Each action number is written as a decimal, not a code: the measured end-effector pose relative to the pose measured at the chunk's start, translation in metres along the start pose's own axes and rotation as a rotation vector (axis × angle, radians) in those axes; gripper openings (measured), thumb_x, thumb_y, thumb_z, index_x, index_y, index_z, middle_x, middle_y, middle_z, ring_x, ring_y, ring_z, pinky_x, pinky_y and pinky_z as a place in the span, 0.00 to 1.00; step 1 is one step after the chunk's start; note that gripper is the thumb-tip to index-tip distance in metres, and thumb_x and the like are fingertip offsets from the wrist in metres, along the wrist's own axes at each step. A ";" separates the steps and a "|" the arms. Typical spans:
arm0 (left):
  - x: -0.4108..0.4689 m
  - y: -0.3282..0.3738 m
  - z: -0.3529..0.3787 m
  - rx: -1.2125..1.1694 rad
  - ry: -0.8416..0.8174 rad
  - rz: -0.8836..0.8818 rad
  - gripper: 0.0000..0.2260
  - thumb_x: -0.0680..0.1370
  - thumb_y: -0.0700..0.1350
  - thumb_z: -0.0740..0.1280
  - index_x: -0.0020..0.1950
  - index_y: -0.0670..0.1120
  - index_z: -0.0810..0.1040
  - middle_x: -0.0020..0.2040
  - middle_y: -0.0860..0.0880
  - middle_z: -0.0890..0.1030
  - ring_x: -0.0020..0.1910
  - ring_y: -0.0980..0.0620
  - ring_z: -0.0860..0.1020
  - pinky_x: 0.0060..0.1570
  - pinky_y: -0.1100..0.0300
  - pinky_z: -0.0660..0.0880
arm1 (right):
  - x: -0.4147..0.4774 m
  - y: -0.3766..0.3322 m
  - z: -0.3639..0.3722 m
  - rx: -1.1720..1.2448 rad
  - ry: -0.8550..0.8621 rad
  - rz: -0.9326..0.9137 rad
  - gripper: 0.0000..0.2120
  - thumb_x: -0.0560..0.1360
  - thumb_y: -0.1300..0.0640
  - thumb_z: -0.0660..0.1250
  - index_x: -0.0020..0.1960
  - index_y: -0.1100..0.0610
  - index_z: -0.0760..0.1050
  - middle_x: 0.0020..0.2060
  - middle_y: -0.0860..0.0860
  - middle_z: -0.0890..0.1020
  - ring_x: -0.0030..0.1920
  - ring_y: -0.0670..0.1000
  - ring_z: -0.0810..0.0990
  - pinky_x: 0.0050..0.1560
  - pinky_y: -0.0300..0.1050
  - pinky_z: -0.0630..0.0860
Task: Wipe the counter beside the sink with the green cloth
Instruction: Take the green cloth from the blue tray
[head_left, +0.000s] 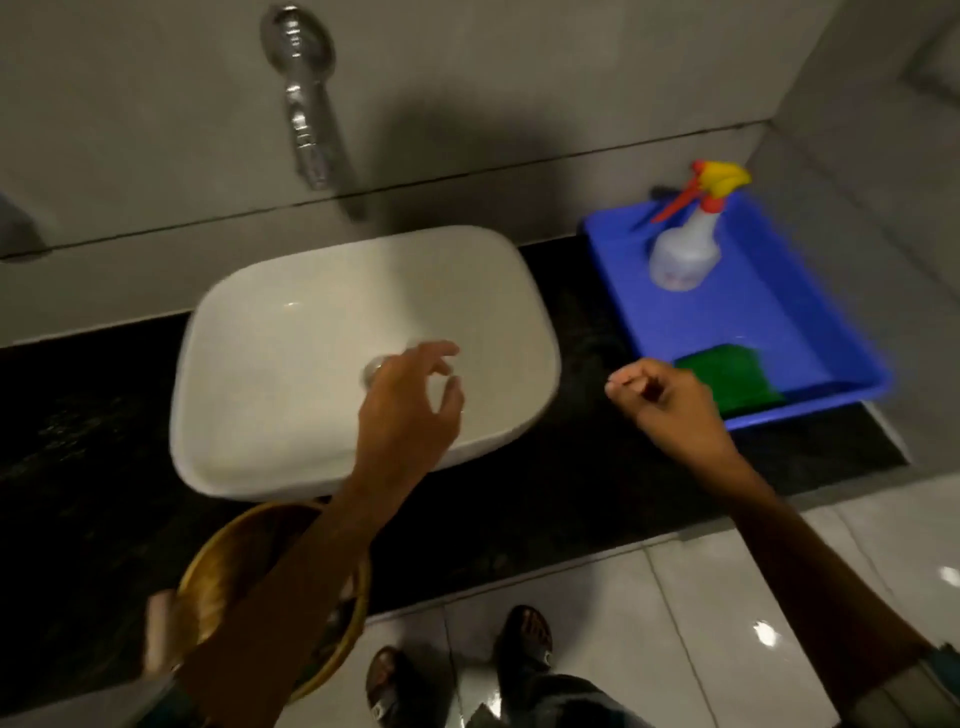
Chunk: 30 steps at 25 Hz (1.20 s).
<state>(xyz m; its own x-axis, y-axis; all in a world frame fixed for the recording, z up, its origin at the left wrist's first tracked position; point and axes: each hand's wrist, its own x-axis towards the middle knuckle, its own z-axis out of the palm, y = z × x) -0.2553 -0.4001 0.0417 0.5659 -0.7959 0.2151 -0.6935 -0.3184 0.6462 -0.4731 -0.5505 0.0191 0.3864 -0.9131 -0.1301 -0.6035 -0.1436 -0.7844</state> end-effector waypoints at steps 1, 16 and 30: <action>0.014 0.023 0.027 -0.005 -0.043 0.109 0.11 0.74 0.44 0.67 0.56 0.51 0.78 0.50 0.52 0.83 0.52 0.49 0.78 0.53 0.54 0.73 | 0.018 0.017 -0.022 -0.046 0.077 0.050 0.02 0.72 0.58 0.72 0.44 0.56 0.81 0.38 0.55 0.84 0.41 0.53 0.82 0.49 0.48 0.77; 0.052 0.137 0.265 0.569 -0.933 0.569 0.21 0.77 0.48 0.61 0.69 0.45 0.68 0.71 0.43 0.71 0.77 0.42 0.51 0.68 0.28 0.36 | 0.150 0.156 -0.097 -0.334 -0.223 0.609 0.45 0.62 0.45 0.78 0.72 0.63 0.65 0.69 0.60 0.72 0.65 0.61 0.74 0.64 0.54 0.73; 0.010 -0.015 -0.015 -0.525 -0.206 -0.113 0.15 0.75 0.55 0.67 0.61 0.53 0.77 0.52 0.59 0.81 0.45 0.67 0.80 0.44 0.69 0.77 | 0.000 -0.096 0.033 0.835 -0.271 0.194 0.13 0.69 0.60 0.63 0.54 0.55 0.77 0.41 0.53 0.83 0.42 0.53 0.82 0.44 0.46 0.78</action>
<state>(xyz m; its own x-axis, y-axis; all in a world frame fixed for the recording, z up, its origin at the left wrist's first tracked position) -0.2323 -0.3951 0.0451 0.4884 -0.8725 0.0105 -0.2897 -0.1507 0.9452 -0.3919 -0.5239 0.0746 0.5454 -0.7562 -0.3616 -0.0124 0.4241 -0.9055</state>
